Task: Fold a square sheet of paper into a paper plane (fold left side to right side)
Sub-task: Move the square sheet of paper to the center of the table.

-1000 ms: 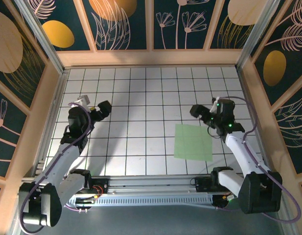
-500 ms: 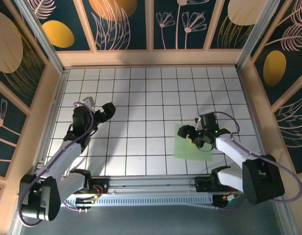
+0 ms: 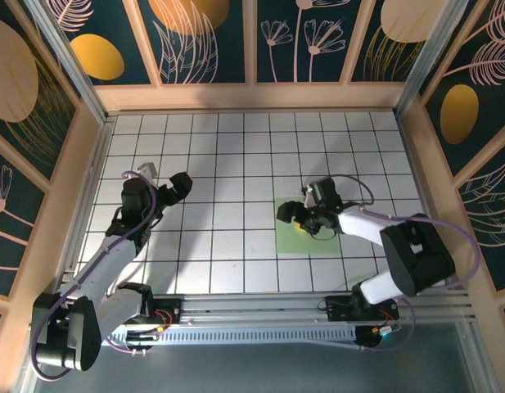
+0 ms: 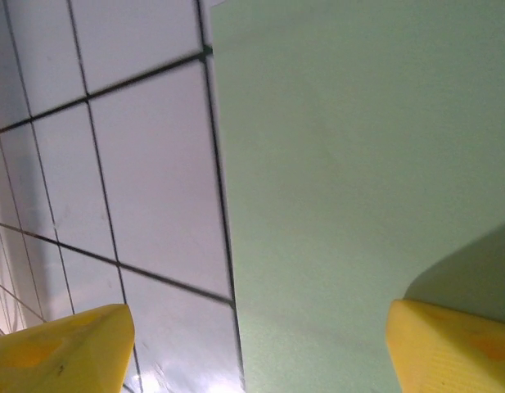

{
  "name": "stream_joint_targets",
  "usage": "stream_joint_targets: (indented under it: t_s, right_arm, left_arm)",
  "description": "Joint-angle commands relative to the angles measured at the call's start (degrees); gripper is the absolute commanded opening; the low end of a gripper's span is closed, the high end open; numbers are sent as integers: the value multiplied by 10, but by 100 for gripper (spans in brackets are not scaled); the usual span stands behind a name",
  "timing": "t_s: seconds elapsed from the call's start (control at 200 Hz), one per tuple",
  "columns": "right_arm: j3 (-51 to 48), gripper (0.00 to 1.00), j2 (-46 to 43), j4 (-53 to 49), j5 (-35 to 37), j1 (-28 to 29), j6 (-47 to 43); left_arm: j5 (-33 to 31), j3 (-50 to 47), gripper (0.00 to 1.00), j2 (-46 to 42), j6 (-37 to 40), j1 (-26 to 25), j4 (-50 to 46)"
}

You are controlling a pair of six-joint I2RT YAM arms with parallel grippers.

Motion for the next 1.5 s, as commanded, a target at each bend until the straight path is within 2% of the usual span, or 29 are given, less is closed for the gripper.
stream_joint_targets:
  t_s: [0.0, 0.235, 0.55, 0.891, 1.026, 1.131, 1.271, 1.496]
  right_arm:
    - [42, 81, 58, 54, -1, 21, 19]
    - [126, 77, 177, 108, -3, 50, 59]
    - [196, 77, 244, 136, 1, 89, 88]
    - [244, 79, 180, 99, 19, 85, 54]
    - [251, 82, 129, 44, 60, 70, 7]
    - [244, 85, 89, -11, 113, 57, -42]
    - [220, 91, 53, -59, 164, 11, -94]
    - [206, 95, 57, -90, 192, -25, -140]
  left_arm:
    - [-6, 22, 99, -11, 0, -2, -16]
    - [-8, 34, 99, -9, 0, -2, -23]
    - [-4, 38, 99, 1, -1, -3, -25]
    - [20, 49, 99, 14, -4, -2, -28]
    - [48, 49, 97, 19, -14, -3, -26]
    - [78, 49, 91, 28, -24, -10, -22]
    - [109, 50, 83, 54, -42, -41, -11]
    - [99, 85, 71, 142, -60, -157, 9]
